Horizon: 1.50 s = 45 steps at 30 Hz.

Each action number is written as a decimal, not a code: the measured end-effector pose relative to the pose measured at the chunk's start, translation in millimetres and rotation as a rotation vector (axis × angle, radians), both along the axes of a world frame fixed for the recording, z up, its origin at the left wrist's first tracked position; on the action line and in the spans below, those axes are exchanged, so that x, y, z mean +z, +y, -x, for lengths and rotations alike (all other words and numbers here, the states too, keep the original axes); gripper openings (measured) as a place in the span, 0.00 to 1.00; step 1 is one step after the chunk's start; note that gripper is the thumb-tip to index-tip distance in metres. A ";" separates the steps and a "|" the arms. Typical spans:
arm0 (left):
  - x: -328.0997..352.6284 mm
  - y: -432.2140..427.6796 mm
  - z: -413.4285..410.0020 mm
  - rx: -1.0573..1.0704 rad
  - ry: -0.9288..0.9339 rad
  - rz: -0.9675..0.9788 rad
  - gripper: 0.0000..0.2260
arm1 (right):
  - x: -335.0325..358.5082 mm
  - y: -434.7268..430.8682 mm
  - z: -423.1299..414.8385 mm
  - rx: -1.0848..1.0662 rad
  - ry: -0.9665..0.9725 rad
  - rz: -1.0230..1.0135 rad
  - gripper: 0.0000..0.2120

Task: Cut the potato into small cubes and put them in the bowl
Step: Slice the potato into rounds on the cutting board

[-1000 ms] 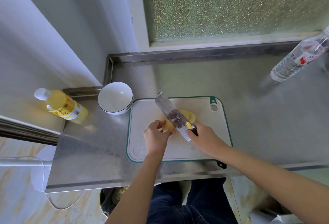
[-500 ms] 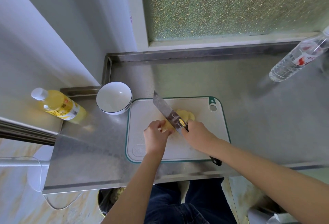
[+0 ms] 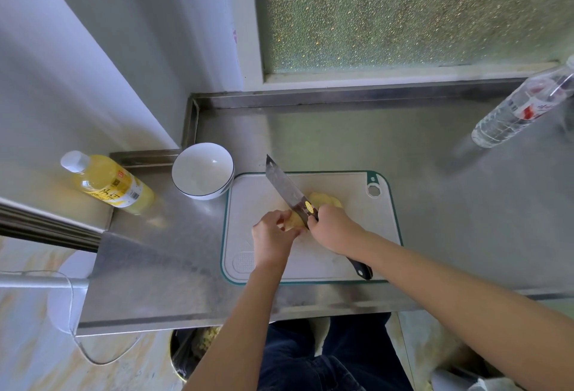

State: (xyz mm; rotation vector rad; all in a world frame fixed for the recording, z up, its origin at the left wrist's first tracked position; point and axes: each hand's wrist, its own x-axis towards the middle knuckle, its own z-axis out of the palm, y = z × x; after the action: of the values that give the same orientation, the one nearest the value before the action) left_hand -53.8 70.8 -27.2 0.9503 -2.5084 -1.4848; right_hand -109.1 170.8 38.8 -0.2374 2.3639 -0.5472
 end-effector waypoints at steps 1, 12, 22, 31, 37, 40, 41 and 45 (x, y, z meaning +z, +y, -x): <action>0.7 0.0 -0.1 -0.003 -0.002 0.001 0.15 | 1.0 0.4 -1.2 -0.004 -0.003 0.001 0.17; 7.0 -5.8 5.5 0.041 -0.105 -0.101 0.17 | 14.6 41.0 -20.1 0.033 -0.052 -0.044 0.19; 7.5 -2.6 4.3 0.039 -0.093 -0.088 0.16 | 9.5 22.7 -11.0 0.008 -0.103 0.028 0.20; 8.7 -3.1 4.4 0.036 -0.080 -0.074 0.16 | -12.9 -2.7 0.6 -0.014 -0.091 -0.008 0.20; 8.4 -1.9 4.4 0.054 -0.081 -0.084 0.15 | -13.4 1.6 -4.5 -0.031 -0.081 0.062 0.11; 7.4 -2.0 3.0 0.057 -0.070 -0.086 0.15 | -17.2 2.0 -10.8 -0.031 -0.058 0.080 0.12; 7.2 -2.0 2.7 0.055 -0.068 -0.087 0.15 | -19.7 2.6 -11.7 -0.036 -0.048 0.085 0.14; 7.2 -1.3 1.0 0.053 -0.060 -0.084 0.14 | -24.9 3.3 -13.3 -0.036 -0.049 0.081 0.16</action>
State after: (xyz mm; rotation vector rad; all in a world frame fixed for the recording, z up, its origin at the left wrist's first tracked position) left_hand -54.8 69.5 -20.0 1.0812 -2.4569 -1.5807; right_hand -95.8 174.1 13.9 -0.2167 2.3053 -0.6597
